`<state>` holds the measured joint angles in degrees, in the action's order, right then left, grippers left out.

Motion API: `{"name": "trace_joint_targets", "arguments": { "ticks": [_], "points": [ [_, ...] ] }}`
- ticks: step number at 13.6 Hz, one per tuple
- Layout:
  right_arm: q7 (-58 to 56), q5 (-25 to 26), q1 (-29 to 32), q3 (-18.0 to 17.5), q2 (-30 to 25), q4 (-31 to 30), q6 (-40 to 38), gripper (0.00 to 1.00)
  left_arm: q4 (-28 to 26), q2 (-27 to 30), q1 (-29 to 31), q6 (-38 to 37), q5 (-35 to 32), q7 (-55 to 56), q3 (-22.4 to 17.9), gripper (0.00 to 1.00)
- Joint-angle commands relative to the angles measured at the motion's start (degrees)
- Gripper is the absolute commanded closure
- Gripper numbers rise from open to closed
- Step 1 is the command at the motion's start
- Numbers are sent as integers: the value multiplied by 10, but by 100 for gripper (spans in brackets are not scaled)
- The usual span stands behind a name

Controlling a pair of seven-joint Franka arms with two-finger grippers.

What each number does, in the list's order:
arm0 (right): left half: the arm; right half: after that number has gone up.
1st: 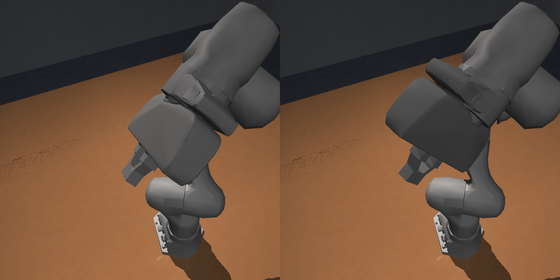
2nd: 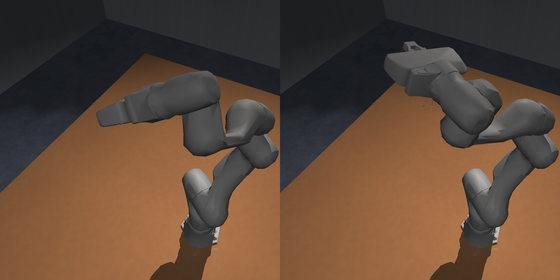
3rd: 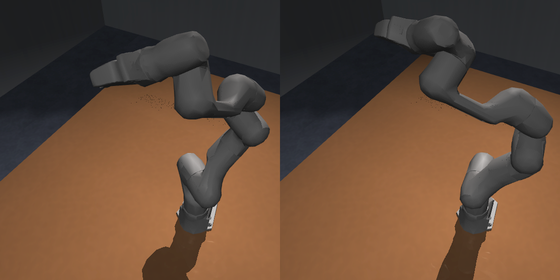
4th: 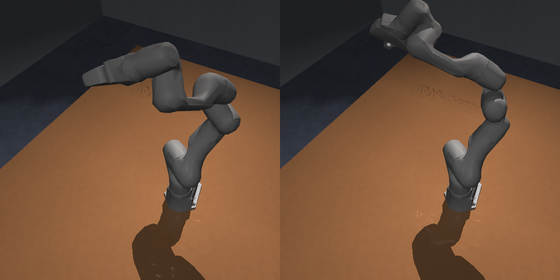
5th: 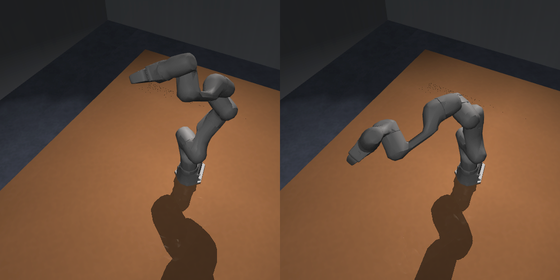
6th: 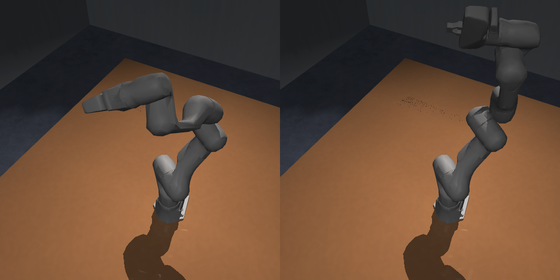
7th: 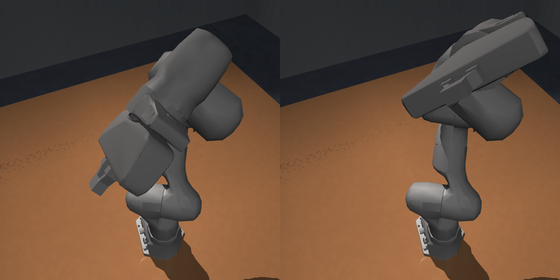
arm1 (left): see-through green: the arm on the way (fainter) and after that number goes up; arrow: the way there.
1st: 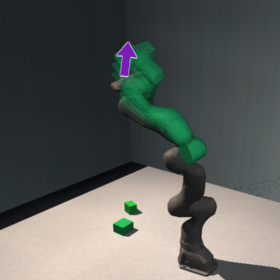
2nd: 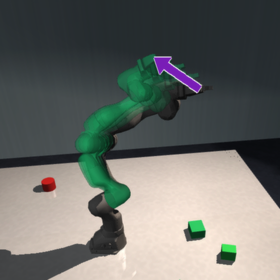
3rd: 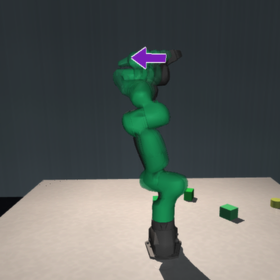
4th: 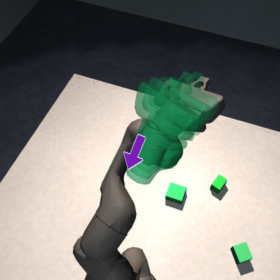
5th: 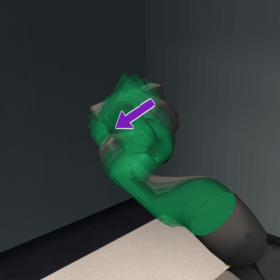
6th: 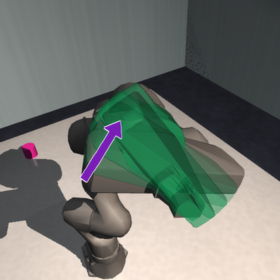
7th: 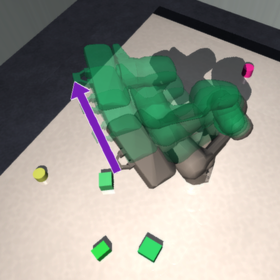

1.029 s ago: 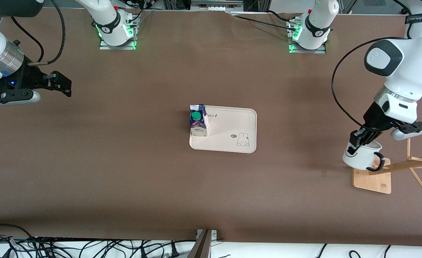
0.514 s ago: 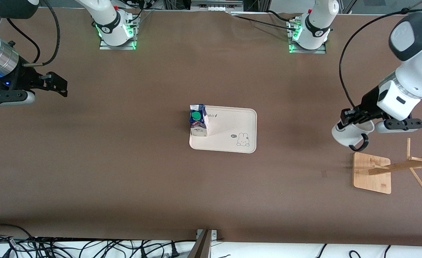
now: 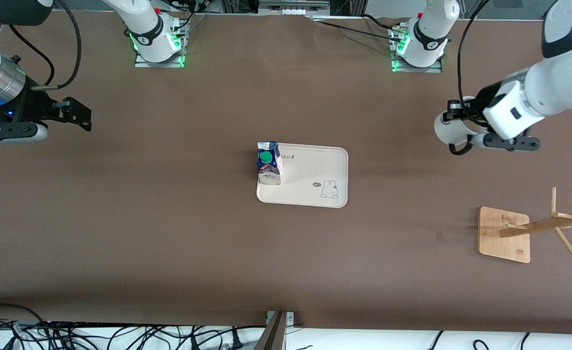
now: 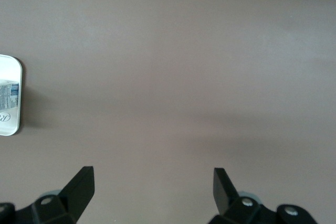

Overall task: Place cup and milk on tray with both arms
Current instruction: 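Carry the mug with the left gripper over the tray beside the carton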

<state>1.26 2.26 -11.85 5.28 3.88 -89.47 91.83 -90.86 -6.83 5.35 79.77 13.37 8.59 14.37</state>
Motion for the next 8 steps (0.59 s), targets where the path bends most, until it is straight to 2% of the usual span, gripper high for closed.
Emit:
{"name": "trace_joint_targets", "arguments": {
  "ticks": [1, 4, 8],
  "points": [
    [1, 7, 1, -3, -7, -4, -4, 0, 23, -21, -17, -52, -14, -1, 1, 100],
    [1, 8, 1, -5, -7, -4, -1, 0, 24, -38, -39, -73, -3, 7, 2, 100],
    [1, 8, 4, -8, -7, -4, -3, 0, 25, -73, -100, -60, 3, 47, 8, 100]
  ]
}}
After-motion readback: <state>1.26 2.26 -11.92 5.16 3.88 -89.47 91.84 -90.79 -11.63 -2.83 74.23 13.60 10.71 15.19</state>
